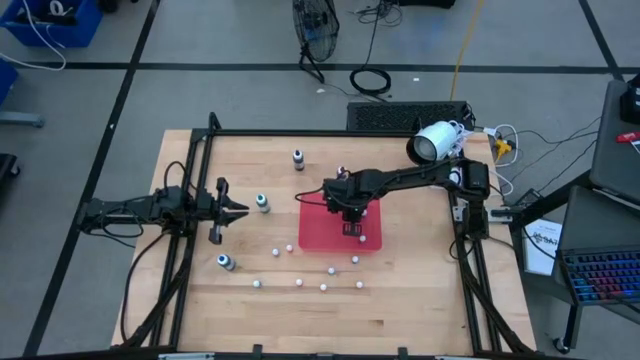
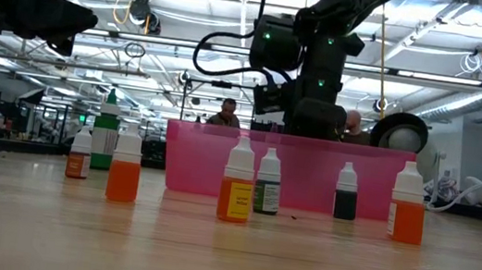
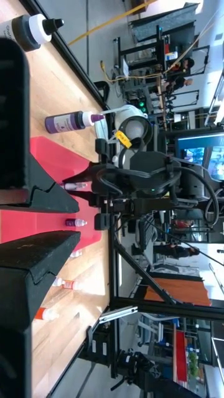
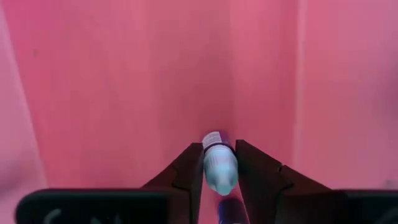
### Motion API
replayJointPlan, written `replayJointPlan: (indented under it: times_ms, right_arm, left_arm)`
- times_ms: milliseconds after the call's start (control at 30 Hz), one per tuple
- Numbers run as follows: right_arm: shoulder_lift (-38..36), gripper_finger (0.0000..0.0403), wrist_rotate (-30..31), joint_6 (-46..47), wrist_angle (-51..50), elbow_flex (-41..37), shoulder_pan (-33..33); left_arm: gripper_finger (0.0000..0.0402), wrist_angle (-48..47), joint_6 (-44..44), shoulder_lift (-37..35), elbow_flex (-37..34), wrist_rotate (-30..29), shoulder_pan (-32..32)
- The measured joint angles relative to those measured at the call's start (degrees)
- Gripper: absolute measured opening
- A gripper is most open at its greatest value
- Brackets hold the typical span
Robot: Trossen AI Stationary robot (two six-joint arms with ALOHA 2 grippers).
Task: Pick & Place food coloring
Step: Put the small purple food coloring bottle into the red bin, then put the big green food coloring bottle into the red bin
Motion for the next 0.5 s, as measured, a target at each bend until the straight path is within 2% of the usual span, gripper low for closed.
replayJointPlan:
  times_ms: [133,300,500]
  right_arm:
    - [-0.31,0.0107,0.07,0.89,0.15,-0.17,0.00]
    - [-3.42,0.0106,0.10,1.98,0.36,-0.14,0.00]
    - [-12.49,0.0100,0.13,5.44,-0.81,-0.14,0.00]
  left_arm:
    - [0.0061,0.00,0.00,0.00,0.00,0.00,0.01]
    - [0.0061,-0.01,0.00,0.00,0.00,0.02,0.01]
    - [0.0061,0.00,0.00,0.00,0.00,0.00,0.01]
